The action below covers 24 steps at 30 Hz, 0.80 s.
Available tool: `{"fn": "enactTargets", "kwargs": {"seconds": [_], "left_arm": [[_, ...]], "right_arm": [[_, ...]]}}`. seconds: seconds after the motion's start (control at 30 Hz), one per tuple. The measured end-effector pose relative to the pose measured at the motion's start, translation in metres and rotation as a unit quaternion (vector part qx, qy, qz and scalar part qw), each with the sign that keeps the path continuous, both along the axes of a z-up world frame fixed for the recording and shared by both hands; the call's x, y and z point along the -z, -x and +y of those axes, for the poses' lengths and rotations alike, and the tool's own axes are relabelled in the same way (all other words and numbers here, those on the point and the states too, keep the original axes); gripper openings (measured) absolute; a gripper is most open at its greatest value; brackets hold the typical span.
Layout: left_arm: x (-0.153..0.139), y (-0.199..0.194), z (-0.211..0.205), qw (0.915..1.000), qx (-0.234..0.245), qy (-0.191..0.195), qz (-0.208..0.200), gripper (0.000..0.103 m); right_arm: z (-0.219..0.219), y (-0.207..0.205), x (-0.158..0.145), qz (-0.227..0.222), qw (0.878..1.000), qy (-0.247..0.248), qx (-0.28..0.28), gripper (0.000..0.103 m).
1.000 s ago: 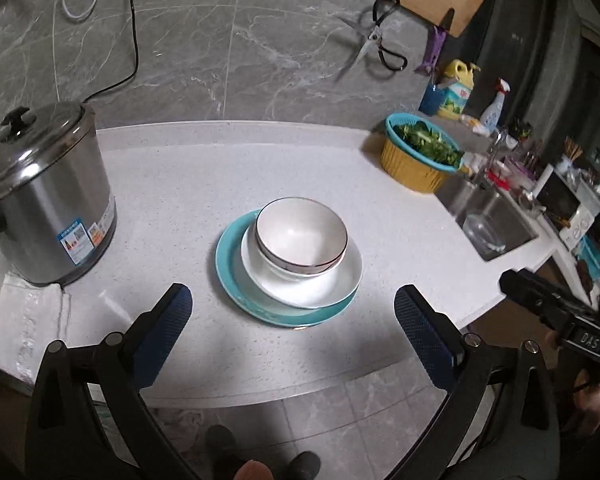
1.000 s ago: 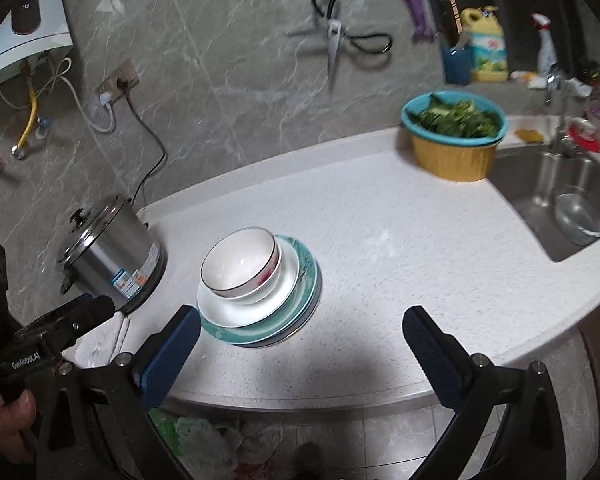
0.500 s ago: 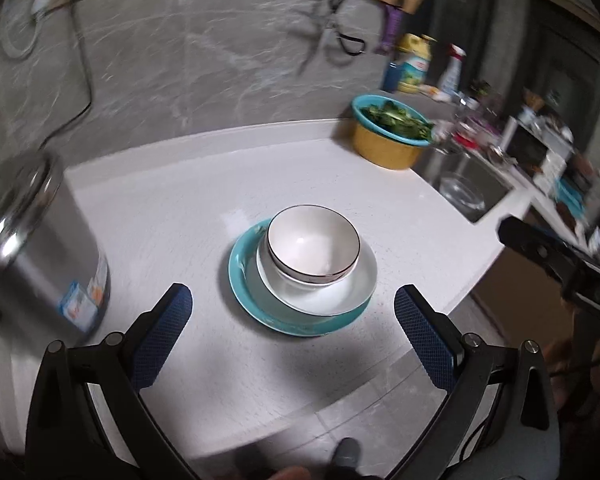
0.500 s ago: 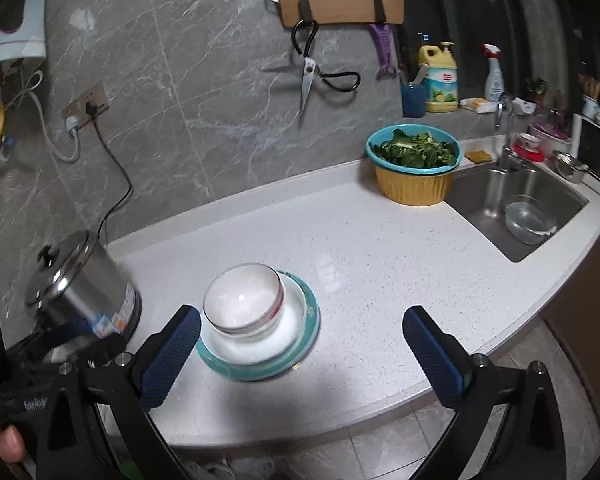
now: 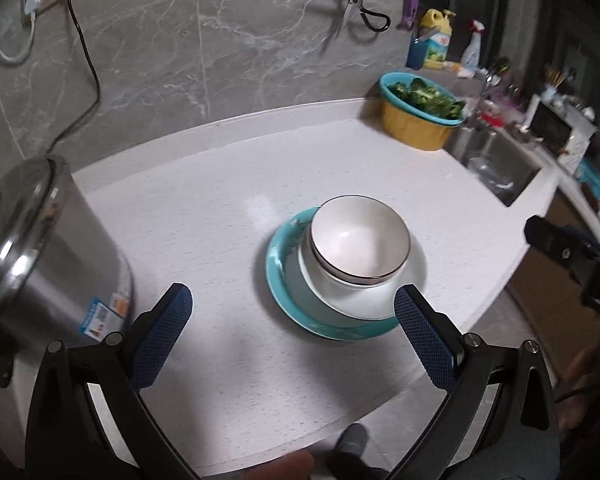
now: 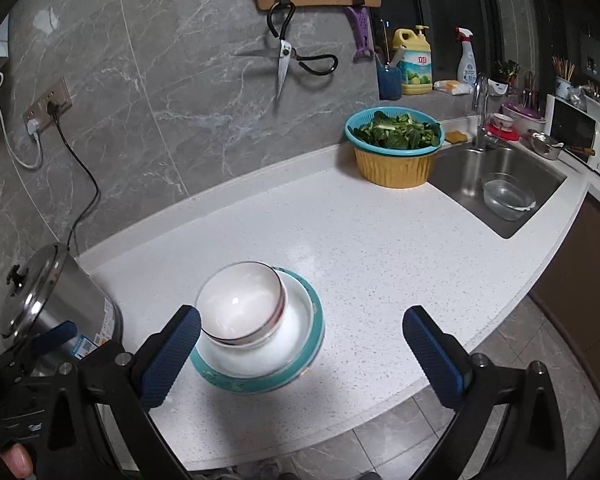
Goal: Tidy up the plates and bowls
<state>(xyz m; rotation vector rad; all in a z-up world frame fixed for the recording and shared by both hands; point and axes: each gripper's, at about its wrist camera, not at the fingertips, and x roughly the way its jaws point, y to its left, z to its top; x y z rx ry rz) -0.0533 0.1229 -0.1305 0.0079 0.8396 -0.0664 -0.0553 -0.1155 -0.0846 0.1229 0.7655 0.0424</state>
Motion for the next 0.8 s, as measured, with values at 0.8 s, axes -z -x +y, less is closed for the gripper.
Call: {"fn": "enactTargets", "kwargs": {"seconds": [0.8], "left_arm": [[-0.019, -0.001, -0.006, 0.9972, -0.073, -0.014, -0.001, 0.103]], "right_arm": [[0.019, -0.012, -0.019, 0.016, 0.999, 0.050, 0.005, 0.103]]}}
